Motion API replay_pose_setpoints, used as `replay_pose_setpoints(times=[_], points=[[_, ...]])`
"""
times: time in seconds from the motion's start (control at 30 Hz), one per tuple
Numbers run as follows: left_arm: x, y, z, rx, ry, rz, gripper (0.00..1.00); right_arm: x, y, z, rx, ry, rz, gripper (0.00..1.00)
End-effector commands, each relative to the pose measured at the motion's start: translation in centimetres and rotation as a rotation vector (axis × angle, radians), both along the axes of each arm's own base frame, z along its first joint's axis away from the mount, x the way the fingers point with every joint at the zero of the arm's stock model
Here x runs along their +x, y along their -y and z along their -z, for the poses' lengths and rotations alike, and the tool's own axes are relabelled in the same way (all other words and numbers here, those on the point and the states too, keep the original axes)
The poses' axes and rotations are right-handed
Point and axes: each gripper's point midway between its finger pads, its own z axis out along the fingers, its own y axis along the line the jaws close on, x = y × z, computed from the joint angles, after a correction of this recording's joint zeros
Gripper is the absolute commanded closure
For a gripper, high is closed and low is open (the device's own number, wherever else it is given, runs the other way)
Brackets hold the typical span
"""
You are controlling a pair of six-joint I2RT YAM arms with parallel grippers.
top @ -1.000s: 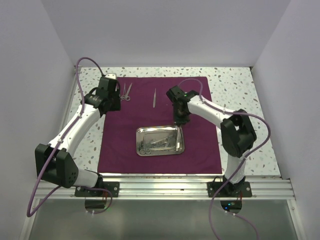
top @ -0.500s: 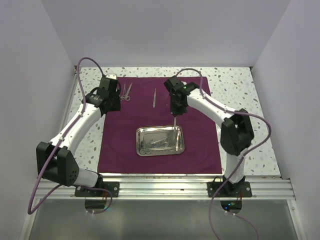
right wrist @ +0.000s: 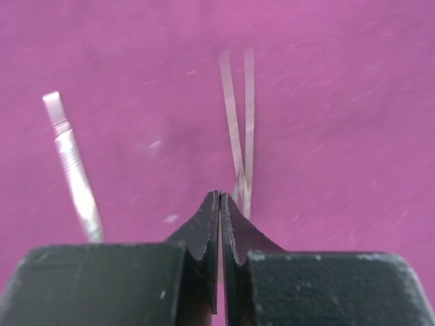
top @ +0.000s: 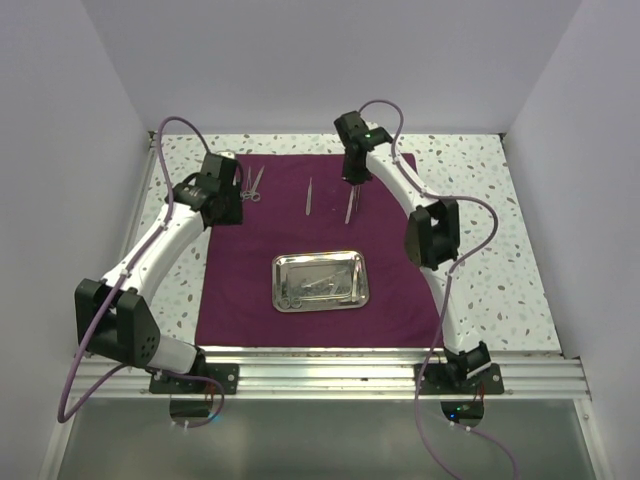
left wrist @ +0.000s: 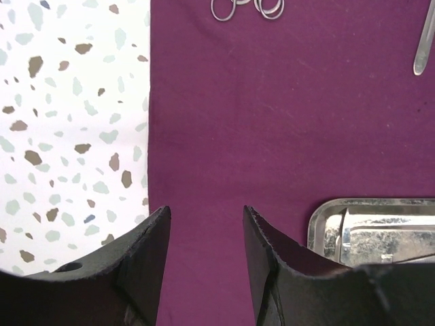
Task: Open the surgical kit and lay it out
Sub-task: Place the medical item in the surgical kit, then pick up the medical item from the container.
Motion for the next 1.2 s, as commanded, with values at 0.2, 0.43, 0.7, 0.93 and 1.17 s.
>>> replay_pose_setpoints(times=[0.2,0.43,0.7,0.93,1.17], points=[[-0.1,1.2,-0.5,-0.055,-0.012,-0.003,0.50,4.6,4.5,0.8,-0.101,0.083,0.069,1.00],[-0.3,4.9,-0.7,-0.061,-0.030,0.064,0.51,7.5,5.4,0.5,-0.053,0.163,0.083,0.90],[-3.1,14.4,1.9,-0.120,-0.076,0.294,0.51,3.7,6.3,-5.3,0.001,0.181,0.066,0.13],[-5.9,22.6,5.5,-0.122,-0.114,0.466,0.53,-5.8,10.2,-12.5,0.022,0.219,0.116,0.13],[-6.7,28.8,8.8,-0.125,-0.142,0.506,0.54,-16.2,13.5,-11.6,0.013,0.149,0.097,0.13]])
